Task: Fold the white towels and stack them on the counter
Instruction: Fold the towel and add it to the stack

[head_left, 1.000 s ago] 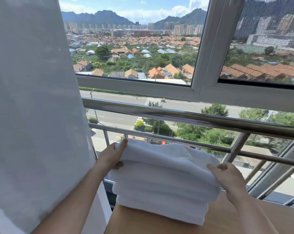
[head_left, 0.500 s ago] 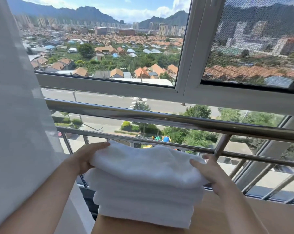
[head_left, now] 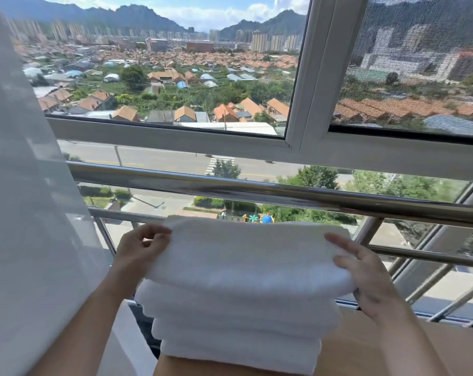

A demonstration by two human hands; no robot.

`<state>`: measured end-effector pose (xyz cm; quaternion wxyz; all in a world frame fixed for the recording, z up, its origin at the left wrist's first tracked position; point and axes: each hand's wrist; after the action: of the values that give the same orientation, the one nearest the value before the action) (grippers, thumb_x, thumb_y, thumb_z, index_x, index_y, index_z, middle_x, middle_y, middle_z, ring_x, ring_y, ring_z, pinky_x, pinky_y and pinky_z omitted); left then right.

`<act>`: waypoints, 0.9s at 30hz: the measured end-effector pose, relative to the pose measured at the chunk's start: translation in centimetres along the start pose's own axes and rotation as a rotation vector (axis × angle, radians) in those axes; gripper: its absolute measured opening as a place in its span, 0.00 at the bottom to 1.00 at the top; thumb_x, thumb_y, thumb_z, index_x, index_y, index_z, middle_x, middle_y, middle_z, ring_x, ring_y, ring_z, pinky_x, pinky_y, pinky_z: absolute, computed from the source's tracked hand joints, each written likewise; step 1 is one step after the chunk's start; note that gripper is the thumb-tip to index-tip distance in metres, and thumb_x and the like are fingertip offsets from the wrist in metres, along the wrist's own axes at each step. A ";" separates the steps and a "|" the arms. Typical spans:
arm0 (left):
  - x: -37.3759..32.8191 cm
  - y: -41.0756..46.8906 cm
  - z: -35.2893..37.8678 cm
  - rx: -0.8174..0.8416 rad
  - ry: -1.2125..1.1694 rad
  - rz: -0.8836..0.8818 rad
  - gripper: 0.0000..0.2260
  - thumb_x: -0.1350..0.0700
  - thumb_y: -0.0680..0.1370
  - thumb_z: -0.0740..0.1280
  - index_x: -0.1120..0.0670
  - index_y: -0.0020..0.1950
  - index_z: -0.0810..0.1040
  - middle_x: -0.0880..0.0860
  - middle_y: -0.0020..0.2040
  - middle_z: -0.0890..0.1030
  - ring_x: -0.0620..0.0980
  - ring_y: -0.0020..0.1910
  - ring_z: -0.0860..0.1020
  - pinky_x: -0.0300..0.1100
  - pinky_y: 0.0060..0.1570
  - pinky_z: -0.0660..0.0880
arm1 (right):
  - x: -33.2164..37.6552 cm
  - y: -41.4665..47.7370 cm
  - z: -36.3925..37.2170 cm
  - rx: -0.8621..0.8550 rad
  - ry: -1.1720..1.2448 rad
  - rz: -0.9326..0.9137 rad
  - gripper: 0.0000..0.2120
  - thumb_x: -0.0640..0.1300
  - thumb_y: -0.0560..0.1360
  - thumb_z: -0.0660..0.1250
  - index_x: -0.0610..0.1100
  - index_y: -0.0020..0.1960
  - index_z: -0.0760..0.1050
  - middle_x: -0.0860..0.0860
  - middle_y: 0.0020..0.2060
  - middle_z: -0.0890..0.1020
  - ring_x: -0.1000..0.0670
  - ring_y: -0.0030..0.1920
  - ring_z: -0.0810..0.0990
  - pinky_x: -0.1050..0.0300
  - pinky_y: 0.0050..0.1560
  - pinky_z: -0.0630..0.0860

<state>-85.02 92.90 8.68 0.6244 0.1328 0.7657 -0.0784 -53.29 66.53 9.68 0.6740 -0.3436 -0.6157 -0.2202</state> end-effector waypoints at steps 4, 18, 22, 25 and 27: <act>1.7 -0.1 -0.2 0.054 0.128 -0.145 0.04 0.57 0.67 0.74 0.53 0.38 0.80 0.51 0.37 0.78 0.50 0.35 0.72 0.41 0.34 0.66 | -2.1 -0.2 -0.1 0.081 -0.065 0.188 0.32 0.25 0.73 0.61 0.57 0.63 0.77 0.40 0.52 0.84 0.40 0.44 0.82 0.45 0.47 0.79; 2.0 0.2 0.5 -0.152 0.208 -0.095 0.04 0.60 0.74 0.71 0.52 0.40 0.82 0.45 0.30 0.77 0.40 0.29 0.73 0.39 0.31 0.69 | -2.8 0.4 1.4 0.006 0.179 0.203 0.21 0.27 0.75 0.61 0.46 0.60 0.80 0.41 0.49 0.86 0.44 0.38 0.83 0.54 0.32 0.80; 3.0 -0.1 0.5 -0.071 0.215 -0.158 0.06 0.62 0.74 0.70 0.53 0.39 0.81 0.49 0.34 0.77 0.49 0.34 0.73 0.40 0.34 0.68 | -3.2 0.5 1.4 0.004 0.060 0.244 0.21 0.26 0.74 0.60 0.44 0.61 0.78 0.43 0.45 0.86 0.44 0.36 0.84 0.55 0.30 0.79; 2.6 0.4 -0.1 -0.122 0.187 -0.098 0.05 0.60 0.74 0.71 0.51 0.40 0.83 0.46 0.32 0.78 0.43 0.30 0.73 0.40 0.32 0.69 | -2.8 0.9 1.0 -0.019 0.116 0.190 0.21 0.28 0.74 0.63 0.48 0.59 0.81 0.44 0.49 0.86 0.45 0.39 0.84 0.54 0.34 0.80; 2.7 0.5 -0.4 -0.122 0.268 -0.096 0.06 0.59 0.74 0.71 0.49 0.39 0.82 0.46 0.34 0.79 0.43 0.31 0.75 0.39 0.32 0.70 | -3.3 0.7 1.3 -0.035 0.054 0.145 0.20 0.30 0.76 0.64 0.48 0.62 0.79 0.43 0.54 0.85 0.45 0.43 0.84 0.54 0.38 0.81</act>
<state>-85.75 93.73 6.09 0.5192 0.0670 0.8509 -0.0429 -54.14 67.60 6.31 0.6986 -0.3930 -0.5667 -0.1908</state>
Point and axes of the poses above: each hand's wrist, its own y-axis towards the middle knuckle, its own z-axis out of the palm, x = y × z
